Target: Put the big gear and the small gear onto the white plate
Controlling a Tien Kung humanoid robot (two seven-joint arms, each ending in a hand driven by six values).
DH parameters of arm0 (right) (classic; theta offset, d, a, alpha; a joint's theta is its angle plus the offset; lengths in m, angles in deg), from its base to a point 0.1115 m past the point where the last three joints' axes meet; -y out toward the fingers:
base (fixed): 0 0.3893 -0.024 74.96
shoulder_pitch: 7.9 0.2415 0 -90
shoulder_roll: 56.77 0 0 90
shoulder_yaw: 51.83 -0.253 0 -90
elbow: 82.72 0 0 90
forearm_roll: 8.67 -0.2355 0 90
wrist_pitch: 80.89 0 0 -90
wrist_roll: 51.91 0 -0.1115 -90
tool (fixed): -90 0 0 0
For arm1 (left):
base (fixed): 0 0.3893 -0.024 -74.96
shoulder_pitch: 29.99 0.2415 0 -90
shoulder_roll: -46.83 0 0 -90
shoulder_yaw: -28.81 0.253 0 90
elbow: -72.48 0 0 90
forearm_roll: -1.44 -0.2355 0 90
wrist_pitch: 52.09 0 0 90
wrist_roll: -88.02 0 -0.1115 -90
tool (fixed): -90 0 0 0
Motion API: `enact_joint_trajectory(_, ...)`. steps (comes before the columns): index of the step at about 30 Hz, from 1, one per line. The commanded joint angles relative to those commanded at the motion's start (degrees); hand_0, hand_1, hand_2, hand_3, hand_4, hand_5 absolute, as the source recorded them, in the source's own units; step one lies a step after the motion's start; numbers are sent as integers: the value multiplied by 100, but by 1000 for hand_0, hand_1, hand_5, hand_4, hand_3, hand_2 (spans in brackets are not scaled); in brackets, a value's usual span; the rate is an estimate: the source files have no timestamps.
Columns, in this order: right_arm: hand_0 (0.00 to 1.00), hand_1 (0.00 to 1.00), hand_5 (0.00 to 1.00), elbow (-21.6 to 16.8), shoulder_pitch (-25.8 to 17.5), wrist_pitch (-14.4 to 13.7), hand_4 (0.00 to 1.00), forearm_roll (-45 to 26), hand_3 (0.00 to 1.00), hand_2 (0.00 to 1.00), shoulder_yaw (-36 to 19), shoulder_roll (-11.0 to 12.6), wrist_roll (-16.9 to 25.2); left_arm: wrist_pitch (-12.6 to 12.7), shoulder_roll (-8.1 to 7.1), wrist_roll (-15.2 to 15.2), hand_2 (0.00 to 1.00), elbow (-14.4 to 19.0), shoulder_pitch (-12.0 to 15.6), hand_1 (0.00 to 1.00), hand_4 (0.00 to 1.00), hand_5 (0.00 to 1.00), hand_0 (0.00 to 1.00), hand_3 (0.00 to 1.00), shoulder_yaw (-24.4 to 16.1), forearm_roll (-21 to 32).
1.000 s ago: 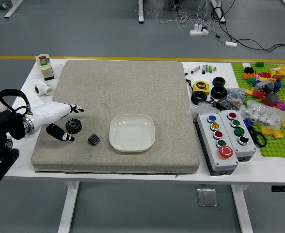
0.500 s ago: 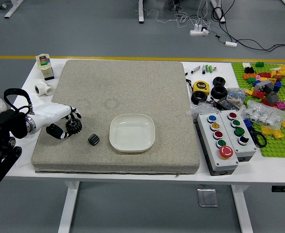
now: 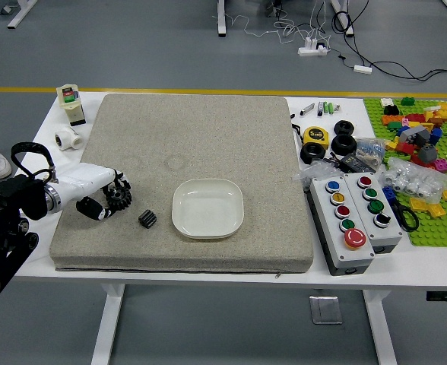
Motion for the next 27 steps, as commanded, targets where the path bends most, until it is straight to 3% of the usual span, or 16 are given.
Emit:
enact_joint_trajectory(1, 748, 790, 781, 0, -2, 0, 899, 1, 728, 819, 0, 0, 0, -2, -1, 7, 507, 7, 4, 471, 249, 2, 434, 547, -16, 0)
enact_joint_trajectory(2, 749, 790, 780, 0, -3, -1, 899, 2, 728, 819, 0, 0, 0, -4, -3, 13, 477, 14, 8, 436, 173, 2, 403, 529, -30, 0)
enact_joint_trajectory(17, 749, 789, 779, 2, 15, -2, 900, -1, 729, 819, -7, -7, -2, 19, 16, 108, 469, 251, 29, 424, 179, 2, 390, 528, -307, 356)
enact_joint_trajectory(25, 748, 790, 780, 0, 28, -1, 900, 0, 728, 819, -15, -6, -1, 45, 68, 166, 472, 866, 33, 424, 201, 2, 391, 535, -122, 581)
enact_joint_trajectory(27, 748, 789, 778, -1, 33, -1, 900, 5, 729, 819, -19, -4, -2, 49, 132, 191, 479, 1110, 10, 430, 246, 2, 391, 544, -7, 656)
